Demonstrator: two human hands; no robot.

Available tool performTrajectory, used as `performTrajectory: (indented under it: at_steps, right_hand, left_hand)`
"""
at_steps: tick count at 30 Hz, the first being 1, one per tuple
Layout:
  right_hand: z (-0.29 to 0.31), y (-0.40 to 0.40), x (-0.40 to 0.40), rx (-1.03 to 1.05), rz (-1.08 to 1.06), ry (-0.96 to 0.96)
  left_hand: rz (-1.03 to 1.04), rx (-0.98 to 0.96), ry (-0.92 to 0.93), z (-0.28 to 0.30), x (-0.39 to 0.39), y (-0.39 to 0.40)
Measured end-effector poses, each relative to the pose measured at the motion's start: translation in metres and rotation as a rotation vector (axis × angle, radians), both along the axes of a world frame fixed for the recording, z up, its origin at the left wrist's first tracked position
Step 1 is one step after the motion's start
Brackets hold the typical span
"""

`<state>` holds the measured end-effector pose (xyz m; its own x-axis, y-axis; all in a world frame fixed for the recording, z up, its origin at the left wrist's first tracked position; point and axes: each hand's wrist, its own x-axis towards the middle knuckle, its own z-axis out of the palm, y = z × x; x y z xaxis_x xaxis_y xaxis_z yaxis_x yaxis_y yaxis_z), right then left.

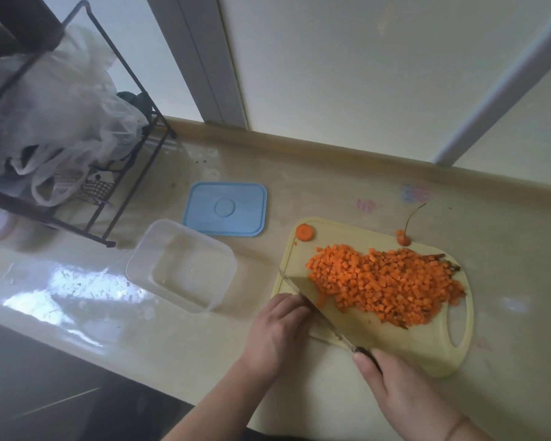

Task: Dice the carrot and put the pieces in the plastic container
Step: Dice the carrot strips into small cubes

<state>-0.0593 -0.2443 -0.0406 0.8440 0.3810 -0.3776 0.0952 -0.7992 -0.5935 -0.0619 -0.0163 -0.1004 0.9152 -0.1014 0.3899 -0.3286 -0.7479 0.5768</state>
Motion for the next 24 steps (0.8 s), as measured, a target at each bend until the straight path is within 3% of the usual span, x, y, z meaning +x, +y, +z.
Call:
performTrajectory:
  at_steps: [10, 20, 24]
  right_hand:
    - [0.010, 0.014, 0.009, 0.178, -0.072, 0.030]
    - [0.006, 0.000, -0.009, 0.029, -0.049, -0.025]
    - [0.002, 0.007, -0.015, 0.002, -0.007, -0.141]
  left_hand:
    - [-0.018, -0.029, 0.046, -0.003, -0.008, 0.007]
    - [0.001, 0.002, 0.062, -0.004, -0.006, 0.009]
    - [0.001, -0.022, 0.051, -0.004, -0.007, 0.008]
